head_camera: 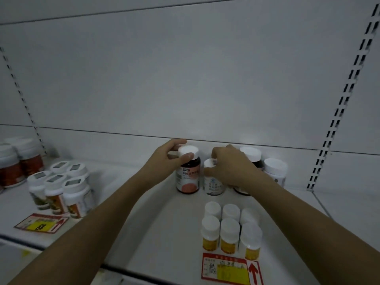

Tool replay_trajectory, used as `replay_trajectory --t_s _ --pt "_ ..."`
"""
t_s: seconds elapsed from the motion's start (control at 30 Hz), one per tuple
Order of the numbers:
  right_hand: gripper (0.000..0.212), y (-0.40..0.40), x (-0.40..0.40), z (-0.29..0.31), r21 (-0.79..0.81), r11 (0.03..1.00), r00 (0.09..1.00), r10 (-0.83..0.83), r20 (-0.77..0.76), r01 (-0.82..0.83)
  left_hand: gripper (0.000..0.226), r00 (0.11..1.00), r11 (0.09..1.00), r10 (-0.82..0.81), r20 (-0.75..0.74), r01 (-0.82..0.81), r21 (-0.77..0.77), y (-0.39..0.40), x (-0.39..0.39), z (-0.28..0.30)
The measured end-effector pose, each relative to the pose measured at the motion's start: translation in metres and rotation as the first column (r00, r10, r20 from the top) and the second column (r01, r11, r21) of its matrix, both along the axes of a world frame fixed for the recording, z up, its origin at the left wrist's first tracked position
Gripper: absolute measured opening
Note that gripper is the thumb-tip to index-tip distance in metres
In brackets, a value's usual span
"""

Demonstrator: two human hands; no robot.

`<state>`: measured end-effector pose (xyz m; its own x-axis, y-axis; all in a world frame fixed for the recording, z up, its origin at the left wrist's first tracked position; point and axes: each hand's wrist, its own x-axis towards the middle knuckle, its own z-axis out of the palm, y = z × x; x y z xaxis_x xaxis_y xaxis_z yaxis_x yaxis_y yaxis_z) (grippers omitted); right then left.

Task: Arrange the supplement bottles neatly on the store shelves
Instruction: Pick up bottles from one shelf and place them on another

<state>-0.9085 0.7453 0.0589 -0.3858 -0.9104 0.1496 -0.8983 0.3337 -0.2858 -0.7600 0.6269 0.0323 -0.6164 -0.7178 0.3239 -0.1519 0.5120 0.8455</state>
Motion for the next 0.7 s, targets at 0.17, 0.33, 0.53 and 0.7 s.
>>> replay_trajectory --t_s 0.17,0.33,0.53,0.7 --pt "0.046 -0.002 -0.004 0.000 0.059 0.996 0.994 0.058 0.090 -0.063 0.036 0.999 1.000 -0.010 -0.049 0.010 -0.001 -0.002 -0.002 -0.013" --pt "0.050 -0.003 -0.008 -0.002 -0.016 0.998 0.981 0.066 0.184 -0.064 0.037 0.998 1.000 -0.011 -0.069 0.012 0.011 -0.004 -0.003 -0.014" --pt "0.035 0.003 0.011 0.038 -0.175 0.984 0.927 0.082 0.366 -0.018 0.044 0.983 0.996 0.090 -0.159 -0.089 0.013 0.007 0.031 0.037" --pt "0.034 0.007 0.080 0.115 -0.408 0.909 0.850 0.278 0.447 -0.083 0.034 0.959 0.996 0.088 -0.270 -0.094 -0.007 0.016 0.133 0.121"
